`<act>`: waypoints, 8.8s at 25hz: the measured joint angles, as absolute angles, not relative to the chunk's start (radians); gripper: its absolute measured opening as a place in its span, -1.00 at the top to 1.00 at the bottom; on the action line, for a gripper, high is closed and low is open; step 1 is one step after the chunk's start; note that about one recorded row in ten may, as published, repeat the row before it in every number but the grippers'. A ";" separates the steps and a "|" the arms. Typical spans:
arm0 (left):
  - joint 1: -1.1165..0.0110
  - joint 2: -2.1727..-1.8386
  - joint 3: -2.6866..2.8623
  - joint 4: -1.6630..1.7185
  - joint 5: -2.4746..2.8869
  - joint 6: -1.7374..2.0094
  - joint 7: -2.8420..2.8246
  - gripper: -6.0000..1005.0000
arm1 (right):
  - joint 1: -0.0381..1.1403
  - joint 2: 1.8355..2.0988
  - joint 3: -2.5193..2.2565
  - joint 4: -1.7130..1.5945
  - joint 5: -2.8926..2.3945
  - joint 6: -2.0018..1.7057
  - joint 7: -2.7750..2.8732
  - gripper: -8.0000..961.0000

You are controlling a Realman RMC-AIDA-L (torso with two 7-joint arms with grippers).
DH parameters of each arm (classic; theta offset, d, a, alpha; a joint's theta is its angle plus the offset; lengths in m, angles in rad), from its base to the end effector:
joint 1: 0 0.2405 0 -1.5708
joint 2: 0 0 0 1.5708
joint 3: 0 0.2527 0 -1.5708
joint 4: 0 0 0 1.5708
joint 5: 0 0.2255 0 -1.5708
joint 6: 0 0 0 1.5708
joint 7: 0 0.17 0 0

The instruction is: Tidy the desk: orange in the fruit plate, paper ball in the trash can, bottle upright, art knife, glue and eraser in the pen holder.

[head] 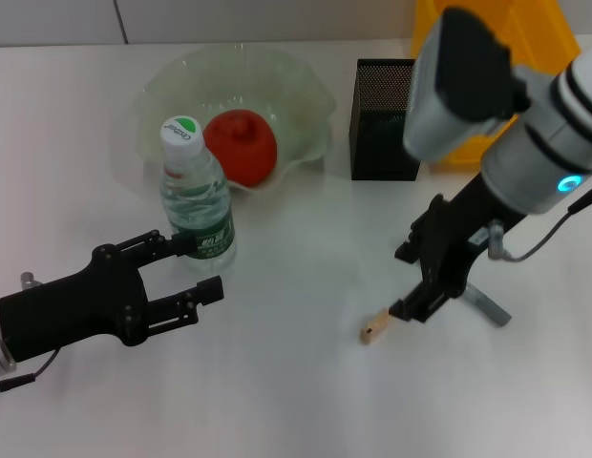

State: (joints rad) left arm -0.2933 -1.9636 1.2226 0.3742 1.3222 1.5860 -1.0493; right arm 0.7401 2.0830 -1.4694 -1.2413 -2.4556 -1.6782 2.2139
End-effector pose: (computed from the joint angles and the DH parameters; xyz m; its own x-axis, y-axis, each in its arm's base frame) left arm -0.3028 0.2684 -0.0349 0.6712 0.3063 0.6751 0.4923 -0.8650 -0.0970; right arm 0.1421 0.3516 -0.0561 0.8885 -0.2384 0.3920 -0.2270 -0.9709 -0.0759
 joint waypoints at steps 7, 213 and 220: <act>-0.293 -1.965 1.226 0.374 1.322 1.582 -1.049 -0.51 | 0.736 2.084 -1.544 -1.229 -2.467 -1.672 2.048 -0.55; -0.306 -1.955 1.169 0.373 1.332 1.599 -1.073 -0.51 | 0.554 2.075 -1.077 -1.041 -1.725 -1.260 1.877 -0.10; -0.271 -1.920 1.165 0.384 1.359 1.708 -1.078 -0.51 | 0.413 2.069 -1.012 -0.998 -1.744 -1.782 1.518 -0.15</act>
State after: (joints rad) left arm -0.2713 -1.9195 1.1652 0.3842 1.3587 1.7077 -1.0784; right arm 0.4135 2.0688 -1.0117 -0.9975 -1.7437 -1.7816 1.5176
